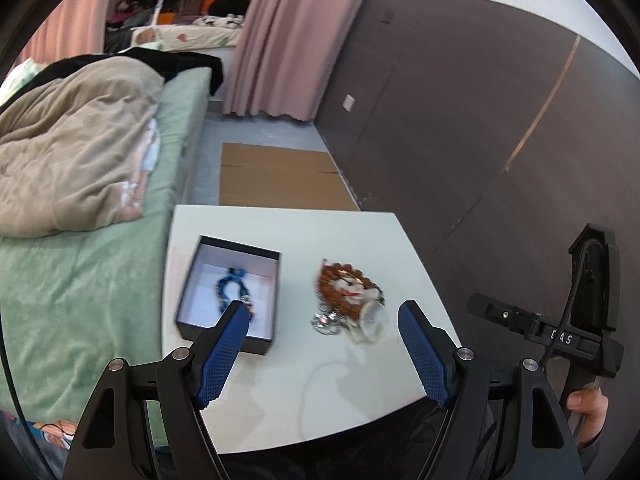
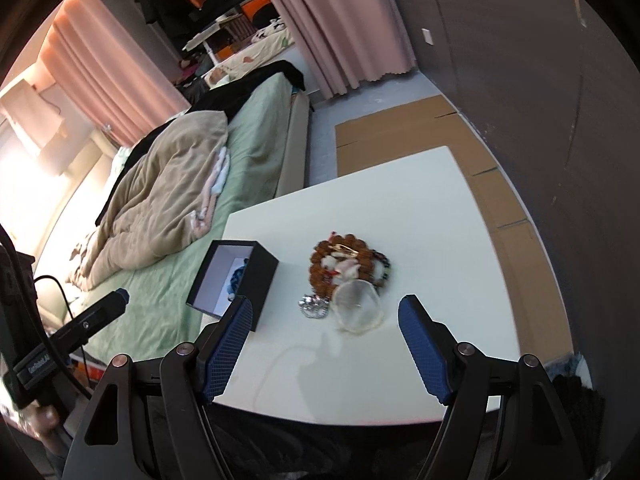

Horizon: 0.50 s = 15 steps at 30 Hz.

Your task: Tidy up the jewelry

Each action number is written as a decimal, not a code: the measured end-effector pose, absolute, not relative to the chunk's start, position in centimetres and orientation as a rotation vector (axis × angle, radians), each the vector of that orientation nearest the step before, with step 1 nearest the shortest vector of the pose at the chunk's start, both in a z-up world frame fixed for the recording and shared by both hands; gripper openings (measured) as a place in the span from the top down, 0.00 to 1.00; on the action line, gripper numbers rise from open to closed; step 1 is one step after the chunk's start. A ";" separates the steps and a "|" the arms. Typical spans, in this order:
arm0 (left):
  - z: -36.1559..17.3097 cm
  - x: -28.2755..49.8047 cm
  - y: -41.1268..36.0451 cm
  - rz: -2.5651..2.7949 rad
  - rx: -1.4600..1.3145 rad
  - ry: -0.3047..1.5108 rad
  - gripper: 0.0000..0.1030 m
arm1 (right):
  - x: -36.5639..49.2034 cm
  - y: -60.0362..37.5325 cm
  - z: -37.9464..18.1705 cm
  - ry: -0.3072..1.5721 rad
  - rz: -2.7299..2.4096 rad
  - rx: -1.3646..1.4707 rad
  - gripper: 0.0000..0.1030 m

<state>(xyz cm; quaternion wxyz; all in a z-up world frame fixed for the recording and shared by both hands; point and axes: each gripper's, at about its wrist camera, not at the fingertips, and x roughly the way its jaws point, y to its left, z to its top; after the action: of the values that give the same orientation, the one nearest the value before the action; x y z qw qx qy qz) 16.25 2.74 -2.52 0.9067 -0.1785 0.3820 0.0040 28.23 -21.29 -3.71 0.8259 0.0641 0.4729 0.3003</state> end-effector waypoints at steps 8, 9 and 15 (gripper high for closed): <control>-3.8 18.3 -1.4 -0.060 -0.314 0.839 0.27 | 28.2 -25.5 -4.6 0.997 0.592 0.180 0.26; -4.0 18.4 -1.7 -0.067 -0.308 0.843 0.29 | 28.2 -26.0 -4.8 0.997 0.584 0.186 0.26; -5.4 20.3 -3.8 -0.098 -0.285 0.893 0.42 | 28.8 -28.2 -6.1 1.007 0.550 0.217 0.26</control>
<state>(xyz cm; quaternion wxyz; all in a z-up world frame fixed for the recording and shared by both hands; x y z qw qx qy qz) 20.34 -3.77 -5.39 0.8910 -0.1375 0.4300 -0.0473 28.83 -28.24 -6.12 0.8343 0.1022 0.4754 0.2598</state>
